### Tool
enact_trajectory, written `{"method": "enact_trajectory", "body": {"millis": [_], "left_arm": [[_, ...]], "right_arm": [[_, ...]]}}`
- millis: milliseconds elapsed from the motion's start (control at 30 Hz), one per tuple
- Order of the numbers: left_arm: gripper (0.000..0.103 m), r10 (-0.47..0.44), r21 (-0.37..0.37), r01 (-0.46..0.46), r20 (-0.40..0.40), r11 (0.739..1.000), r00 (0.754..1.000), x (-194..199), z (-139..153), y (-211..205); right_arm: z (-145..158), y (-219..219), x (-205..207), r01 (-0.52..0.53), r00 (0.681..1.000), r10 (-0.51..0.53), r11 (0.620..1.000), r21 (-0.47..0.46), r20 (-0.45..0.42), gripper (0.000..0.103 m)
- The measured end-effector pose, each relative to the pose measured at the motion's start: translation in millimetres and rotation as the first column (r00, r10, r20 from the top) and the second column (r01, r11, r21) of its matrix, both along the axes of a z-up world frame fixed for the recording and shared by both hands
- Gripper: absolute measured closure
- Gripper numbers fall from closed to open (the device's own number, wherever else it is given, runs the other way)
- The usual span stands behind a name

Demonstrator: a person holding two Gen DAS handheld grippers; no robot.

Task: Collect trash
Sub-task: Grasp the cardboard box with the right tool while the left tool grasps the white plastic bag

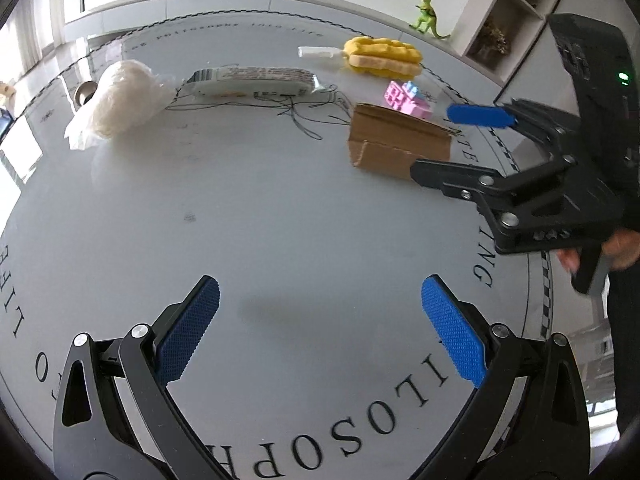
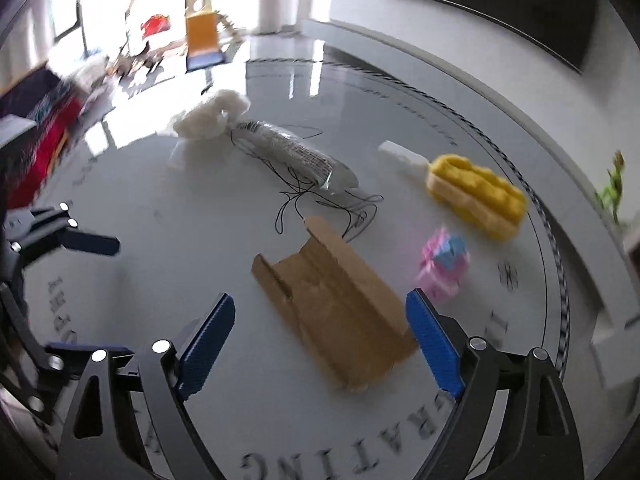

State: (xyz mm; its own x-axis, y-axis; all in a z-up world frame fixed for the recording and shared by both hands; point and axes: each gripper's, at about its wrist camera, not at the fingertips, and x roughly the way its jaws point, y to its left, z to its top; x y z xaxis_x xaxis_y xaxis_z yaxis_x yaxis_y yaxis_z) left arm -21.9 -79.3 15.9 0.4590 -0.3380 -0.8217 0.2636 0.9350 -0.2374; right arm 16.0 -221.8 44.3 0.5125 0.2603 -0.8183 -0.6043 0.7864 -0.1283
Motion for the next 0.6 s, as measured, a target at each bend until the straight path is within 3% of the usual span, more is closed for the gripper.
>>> {"method": "enact_trajectory", "body": {"millis": [267, 400, 467, 567, 600], "left_arm": [[0.005, 0.028, -0.016, -0.028, -0.008, 0.999, 1.0, 7.4, -2.4, 16.0], [0.005, 0.041, -0.028, -0.042, -0.007, 0.999, 0.999, 8.7, -2.2, 22.9], [0.005, 0.044, -0.028, -0.044, -0.005, 0.999, 0.999, 10.6, -2.4, 22.8], [0.005, 0.052, -0.037, -0.052, -0.005, 0.998, 0.999, 10.7, -2.2, 24.3], [0.005, 0.055, -0.039, -0.055, -0.005, 0.998, 0.998, 11.0, -2.5, 25.0]], "right_arm": [[-31.2, 8.8, 31.7, -0.068, 0.989, 0.059, 0.996, -0.064, -0.132, 0.015], [-34.2, 0.5, 36.4, -0.036, 0.979, 0.035, 0.999, 0.001, -0.2, 0.016], [-32.9, -1.1, 34.4, -0.014, 0.981, 0.017, 1.0, 0.016, -0.194, 0.022], [-27.3, -7.8, 31.4, 0.049, 0.983, -0.042, 0.998, 0.032, -0.18, 0.049], [-25.8, -10.9, 30.2, 0.07, 0.981, -0.06, 0.996, 0.046, -0.183, 0.063]]}}
